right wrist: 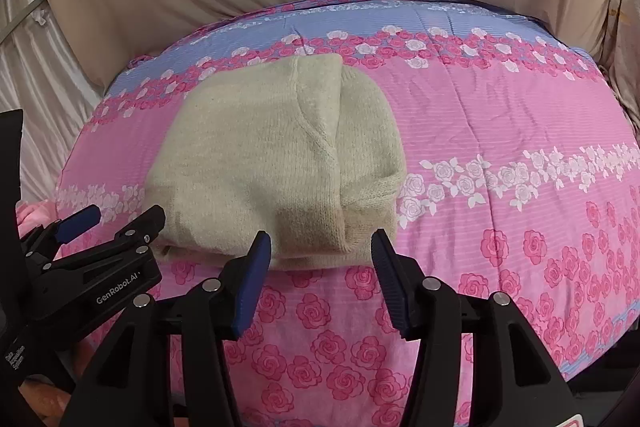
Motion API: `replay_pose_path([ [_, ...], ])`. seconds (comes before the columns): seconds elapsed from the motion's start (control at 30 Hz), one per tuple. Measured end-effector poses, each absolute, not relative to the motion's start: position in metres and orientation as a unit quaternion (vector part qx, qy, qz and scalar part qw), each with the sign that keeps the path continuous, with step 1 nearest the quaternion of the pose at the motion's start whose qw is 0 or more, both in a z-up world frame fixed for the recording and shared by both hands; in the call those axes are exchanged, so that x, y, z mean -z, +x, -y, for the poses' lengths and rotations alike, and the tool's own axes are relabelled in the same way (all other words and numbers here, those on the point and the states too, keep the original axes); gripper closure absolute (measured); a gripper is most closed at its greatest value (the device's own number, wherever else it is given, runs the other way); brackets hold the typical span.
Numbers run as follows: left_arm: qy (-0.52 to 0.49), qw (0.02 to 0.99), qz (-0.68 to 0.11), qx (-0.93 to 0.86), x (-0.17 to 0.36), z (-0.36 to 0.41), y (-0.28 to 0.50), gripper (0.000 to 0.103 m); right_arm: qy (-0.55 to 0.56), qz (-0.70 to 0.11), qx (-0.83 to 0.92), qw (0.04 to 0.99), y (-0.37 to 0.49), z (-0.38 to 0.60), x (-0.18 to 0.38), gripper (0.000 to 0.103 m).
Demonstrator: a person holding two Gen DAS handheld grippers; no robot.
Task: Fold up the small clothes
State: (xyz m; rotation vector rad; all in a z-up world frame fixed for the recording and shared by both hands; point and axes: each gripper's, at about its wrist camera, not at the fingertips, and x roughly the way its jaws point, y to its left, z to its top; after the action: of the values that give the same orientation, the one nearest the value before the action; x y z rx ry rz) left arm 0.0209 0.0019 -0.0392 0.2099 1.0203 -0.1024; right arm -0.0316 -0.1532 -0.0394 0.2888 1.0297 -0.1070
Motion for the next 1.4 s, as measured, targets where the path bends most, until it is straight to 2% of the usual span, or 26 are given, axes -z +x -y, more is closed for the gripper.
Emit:
replay_pose_path([
  [0.33,0.092,0.861,-0.498,0.052,0.044,-0.005,0.022,0.021,0.141,-0.495,0.056,0.855,-0.031,0.152,0.041,0.048],
  [1.4,0.086,0.857,-0.505,0.058,0.049,-0.004,0.027,0.021,0.144,-0.494,0.061,0.855,-0.027,0.15,0.044,0.047],
])
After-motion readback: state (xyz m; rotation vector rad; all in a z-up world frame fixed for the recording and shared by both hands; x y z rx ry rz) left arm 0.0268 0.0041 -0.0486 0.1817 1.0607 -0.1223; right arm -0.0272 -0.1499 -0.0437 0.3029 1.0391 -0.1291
